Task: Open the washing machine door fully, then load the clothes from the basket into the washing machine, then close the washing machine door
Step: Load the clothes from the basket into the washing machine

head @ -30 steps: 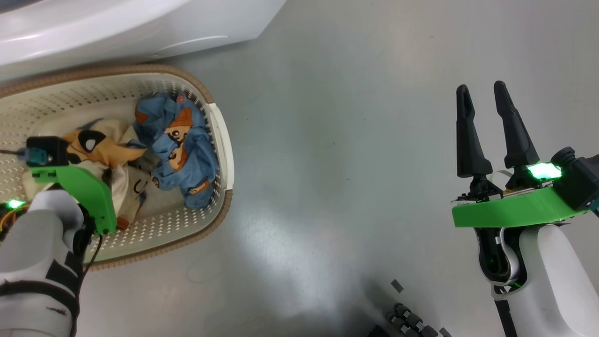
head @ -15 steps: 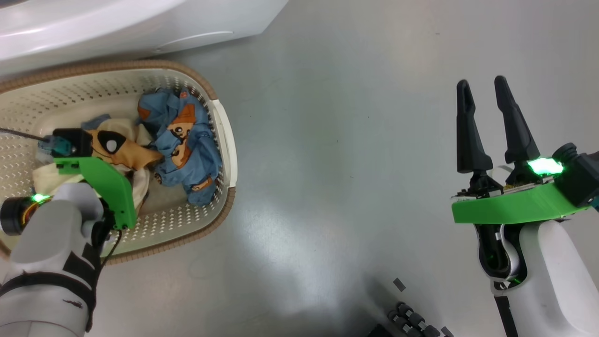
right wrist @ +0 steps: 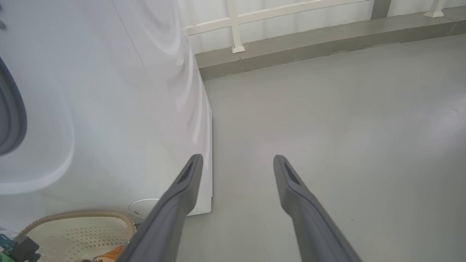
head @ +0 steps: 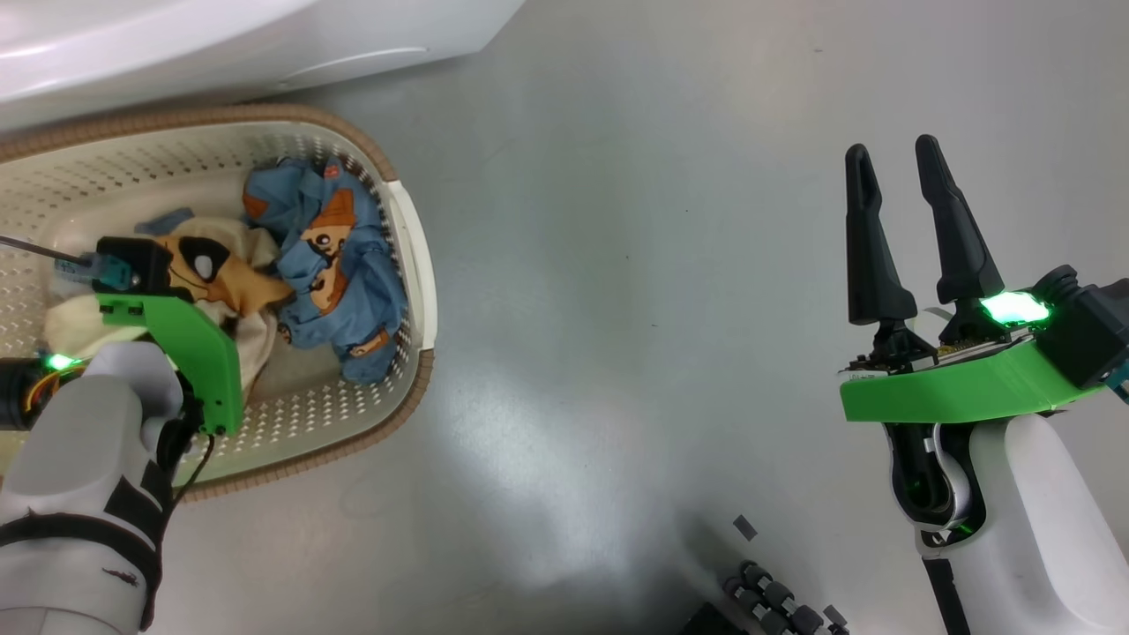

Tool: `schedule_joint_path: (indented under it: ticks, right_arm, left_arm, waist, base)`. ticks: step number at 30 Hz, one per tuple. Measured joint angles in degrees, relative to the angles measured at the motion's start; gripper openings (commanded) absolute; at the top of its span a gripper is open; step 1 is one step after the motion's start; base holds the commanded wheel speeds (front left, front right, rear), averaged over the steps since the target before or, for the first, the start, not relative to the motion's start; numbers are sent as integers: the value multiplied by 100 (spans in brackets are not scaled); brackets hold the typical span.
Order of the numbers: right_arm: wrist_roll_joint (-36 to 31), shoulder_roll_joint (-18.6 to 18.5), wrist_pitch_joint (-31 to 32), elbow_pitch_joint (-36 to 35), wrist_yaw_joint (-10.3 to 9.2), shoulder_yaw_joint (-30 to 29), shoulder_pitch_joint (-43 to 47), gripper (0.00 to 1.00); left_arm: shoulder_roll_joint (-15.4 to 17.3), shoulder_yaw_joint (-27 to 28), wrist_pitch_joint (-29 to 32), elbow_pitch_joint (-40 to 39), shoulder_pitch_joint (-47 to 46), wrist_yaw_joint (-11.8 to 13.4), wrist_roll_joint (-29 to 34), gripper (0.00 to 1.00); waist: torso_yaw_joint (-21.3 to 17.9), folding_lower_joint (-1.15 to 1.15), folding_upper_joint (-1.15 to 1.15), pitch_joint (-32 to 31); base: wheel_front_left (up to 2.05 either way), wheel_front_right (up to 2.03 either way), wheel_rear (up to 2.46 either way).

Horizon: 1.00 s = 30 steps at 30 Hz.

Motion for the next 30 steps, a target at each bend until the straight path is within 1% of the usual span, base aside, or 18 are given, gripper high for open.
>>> schedule_joint_path:
  ticks: [1, 2, 6, 12, 16, 22, 27, 28, 30]
  right_arm:
    - [0, 0, 0, -1, 0, 0, 0, 100]
    - [0, 0, 0, -1, 0, 1, 0, 100]
    - [0, 0, 0, -2, 0, 3, -1, 100]
    - [0, 0, 0, 10, 0, -1, 0, 100]
    - [-23, 0, 0, 44, 0, -9, 4, 100]
    - [-233, -1, 0, 115, 0, -49, 101, 100]
    - [-322, -4, 0, 203, 0, -151, 378, 100]
    - [-323, -29, 0, 226, 0, -171, 488, 100]
    - [-323, -70, 0, 248, 0, -183, 596, 100]
  left_arm:
    - [-1, -12, -1, 11, 0, 0, 0, 8]
    - [-2, -23, -7, 22, 0, 0, 0, 0]
    - [4, -46, -73, 70, 0, 2, -1, 0]
    - [-29, -23, -381, 119, 18, 10, -77, 0]
    - [-107, -12, -820, 125, 137, 10, -199, 0]
    - [-316, 26, -1519, 138, 545, 7, -375, 0]
    - [-482, 15, -1986, 145, 843, 1, -488, 0]
    - [-558, 3, -2160, 132, 957, 1, -592, 0]
    - [-617, -22, -2294, 75, 1090, 1, -676, 0]
  waist:
    - [-8, 0, 0, -1]
    - [-14, 0, 0, -6]
    - [-32, 0, 0, -49]
    - [-3, 0, 0, -230]
    - [50, 0, 0, -440]
    - [162, 0, 0, -867]
    - [293, 0, 0, -1287]
    - [351, 0, 0, -1464]
    - [407, 0, 0, -1642]
  base:
    - [0, 0, 0]
    - [0, 0, 0]
    - [0, 0, 0]
    - [0, 0, 0]
    - [0, 0, 0]
    - [0, 0, 0]
    - [0, 0, 0]
    - [0, 0, 0]
    - [0, 0, 0]
